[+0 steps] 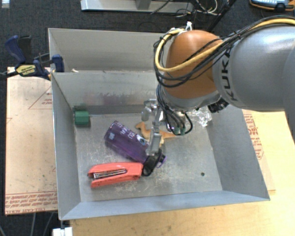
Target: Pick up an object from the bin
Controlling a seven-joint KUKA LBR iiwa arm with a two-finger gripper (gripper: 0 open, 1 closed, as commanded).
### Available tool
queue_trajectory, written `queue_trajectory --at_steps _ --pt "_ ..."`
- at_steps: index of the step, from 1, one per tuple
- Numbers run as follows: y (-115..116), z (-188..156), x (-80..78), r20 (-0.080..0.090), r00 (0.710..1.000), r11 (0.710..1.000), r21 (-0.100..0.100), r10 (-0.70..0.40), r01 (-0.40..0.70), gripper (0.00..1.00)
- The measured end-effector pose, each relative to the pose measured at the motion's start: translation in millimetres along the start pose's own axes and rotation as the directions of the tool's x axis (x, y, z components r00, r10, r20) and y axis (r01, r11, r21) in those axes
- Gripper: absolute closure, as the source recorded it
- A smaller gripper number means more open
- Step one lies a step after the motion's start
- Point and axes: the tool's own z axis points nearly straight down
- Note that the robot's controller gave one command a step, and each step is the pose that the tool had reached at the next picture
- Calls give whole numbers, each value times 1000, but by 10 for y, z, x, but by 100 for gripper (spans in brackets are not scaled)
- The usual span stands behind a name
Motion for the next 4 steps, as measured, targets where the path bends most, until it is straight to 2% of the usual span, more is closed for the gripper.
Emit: queue_trajectory --at_steps 1,2,3,4 --pt "144 367 -56 -7 998 998 1 62 -62 0" --pt "169 540 -228 3 999 999 -1 41 -41 0" --pt "286 1008 -157 -2 974 974 -1 227 -227 0" --pt "157 1237 -116 5 943 943 -4 333 -333 100"
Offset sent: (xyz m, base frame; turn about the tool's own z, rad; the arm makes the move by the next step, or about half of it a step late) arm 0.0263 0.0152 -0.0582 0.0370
